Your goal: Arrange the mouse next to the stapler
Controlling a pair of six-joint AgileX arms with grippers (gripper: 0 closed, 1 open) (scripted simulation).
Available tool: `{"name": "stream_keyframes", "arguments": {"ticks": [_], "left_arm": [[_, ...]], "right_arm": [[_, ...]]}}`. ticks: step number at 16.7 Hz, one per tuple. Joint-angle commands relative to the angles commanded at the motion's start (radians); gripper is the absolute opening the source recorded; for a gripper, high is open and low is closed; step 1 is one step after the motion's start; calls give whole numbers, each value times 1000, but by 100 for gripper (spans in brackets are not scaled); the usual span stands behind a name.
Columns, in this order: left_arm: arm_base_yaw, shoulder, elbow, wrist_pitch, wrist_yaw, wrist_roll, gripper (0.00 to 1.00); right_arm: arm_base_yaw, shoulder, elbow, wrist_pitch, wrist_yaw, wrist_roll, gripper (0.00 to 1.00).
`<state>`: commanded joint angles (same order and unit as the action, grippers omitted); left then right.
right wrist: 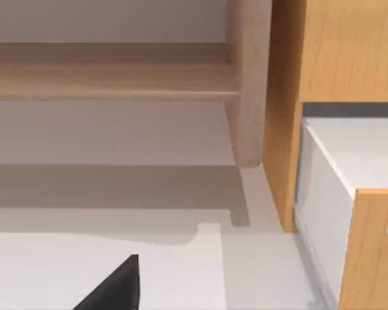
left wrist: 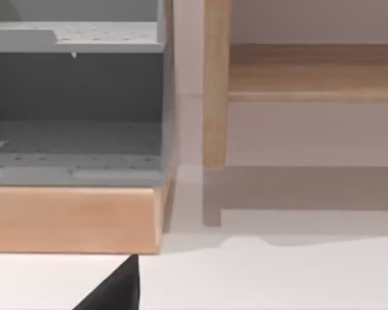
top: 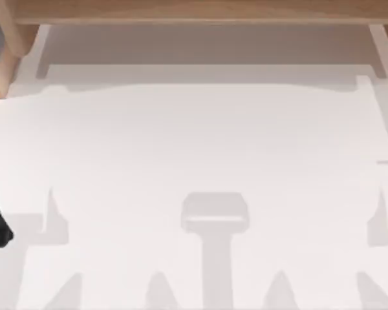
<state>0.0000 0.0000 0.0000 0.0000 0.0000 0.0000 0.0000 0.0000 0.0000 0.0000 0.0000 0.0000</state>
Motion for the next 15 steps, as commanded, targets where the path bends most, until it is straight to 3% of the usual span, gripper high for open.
{"name": "stream_keyframes", "arguments": {"ticks": [7, 11, 15], "left_arm": [[0, 0, 0, 0, 0, 0, 100], [0, 0, 0, 0, 0, 0, 100], [0, 0, 0, 0, 0, 0, 100]], "right_arm": [[-58, 140, 146, -118, 5, -12, 100], [-156, 431, 446, -323, 12, -36, 100], [-267, 862, 891, -571, 15, -71, 100]]}}
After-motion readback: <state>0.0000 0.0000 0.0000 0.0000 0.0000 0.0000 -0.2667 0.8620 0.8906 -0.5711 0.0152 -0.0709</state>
